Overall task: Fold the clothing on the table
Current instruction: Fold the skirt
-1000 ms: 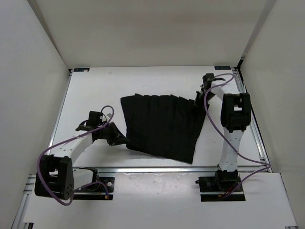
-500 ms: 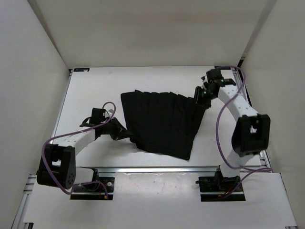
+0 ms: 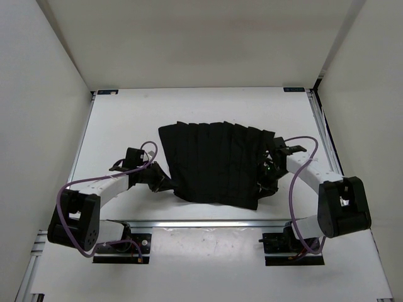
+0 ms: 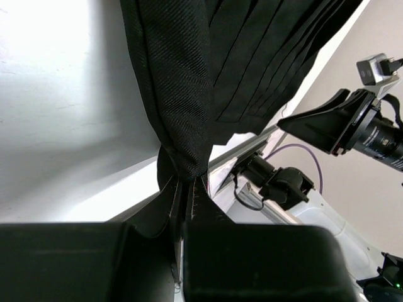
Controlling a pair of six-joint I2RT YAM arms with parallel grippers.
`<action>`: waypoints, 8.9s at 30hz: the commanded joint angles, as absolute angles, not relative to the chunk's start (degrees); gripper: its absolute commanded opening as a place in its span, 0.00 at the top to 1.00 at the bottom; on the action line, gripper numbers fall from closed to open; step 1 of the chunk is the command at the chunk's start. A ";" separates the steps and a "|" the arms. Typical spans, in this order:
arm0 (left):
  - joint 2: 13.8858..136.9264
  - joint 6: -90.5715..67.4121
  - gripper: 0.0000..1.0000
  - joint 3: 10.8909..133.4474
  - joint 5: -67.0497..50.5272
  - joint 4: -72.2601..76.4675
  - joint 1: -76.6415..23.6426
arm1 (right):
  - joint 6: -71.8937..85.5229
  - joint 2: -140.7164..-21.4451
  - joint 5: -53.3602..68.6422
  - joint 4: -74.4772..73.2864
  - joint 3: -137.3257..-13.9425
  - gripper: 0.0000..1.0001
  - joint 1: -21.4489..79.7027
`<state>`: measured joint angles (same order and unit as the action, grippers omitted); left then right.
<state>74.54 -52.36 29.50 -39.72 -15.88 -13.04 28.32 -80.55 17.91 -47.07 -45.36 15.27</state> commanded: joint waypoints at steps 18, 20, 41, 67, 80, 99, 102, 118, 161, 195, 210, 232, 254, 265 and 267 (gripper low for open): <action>72.69 -50.80 1.00 29.44 -40.43 -17.40 -13.27 | 30.32 -78.40 12.21 -44.56 -39.47 0.58 14.23; 72.34 -50.80 1.00 29.27 -39.90 -17.58 -13.01 | 30.50 -79.36 12.39 -44.03 -38.50 0.59 14.41; 84.21 -53.08 1.00 47.55 -41.22 -8.53 -7.82 | 24.18 -80.51 13.18 -35.06 -57.38 1.00 3.42; 70.64 -54.75 1.00 46.38 -39.64 -21.72 -2.81 | 27.86 -62.37 15.74 -47.05 -56.59 1.00 -2.72; 68.85 -54.49 1.00 46.51 -44.04 -18.45 -8.34 | 31.10 -59.01 13.10 -53.95 -55.74 1.00 7.19; 87.77 -58.35 1.00 59.21 -35.95 -16.19 -9.40 | 29.79 -62.04 19.07 -48.80 -51.67 1.00 -8.35; 96.56 -61.68 1.00 64.84 -35.42 -10.82 -12.12 | 30.94 -68.89 18.63 -44.93 -54.40 1.00 -6.94; 111.71 -65.65 1.00 71.63 -30.32 -8.00 -13.53 | 29.71 -88.58 19.51 -34.54 -62.58 1.00 -9.14; 90.70 -40.16 0.54 48.60 -6.76 -13.97 -15.03 | 17.31 -101.59 23.11 -33.14 -64.51 0.28 -13.80; 89.47 -29.97 0.53 75.49 -0.09 -29.71 -18.89 | 11.96 -108.81 31.47 -38.31 -69.51 1.00 -8.18; 90.95 -35.77 0.53 56.78 -3.59 -15.57 -21.88 | 8.35 -101.08 10.81 -50.10 -79.45 1.00 -12.31; 110.04 -45.34 0.54 63.02 -6.06 -7.03 -31.46 | 18.53 -95.53 24.68 -42.03 -87.97 1.00 9.91; 102.13 -46.76 0.53 53.35 -8.35 -3.51 -28.13 | 32.94 -115.66 46.63 -23.23 -90.89 0.72 24.61; 87.12 -43.94 0.56 52.29 -8.16 -10.89 -13.90 | 49.84 -94.69 56.52 6.95 -73.13 0.56 17.07; 85.17 -42.63 0.58 55.88 -10.97 -12.38 -12.92 | 45.64 -91.86 52.84 0.21 -71.90 0.67 14.08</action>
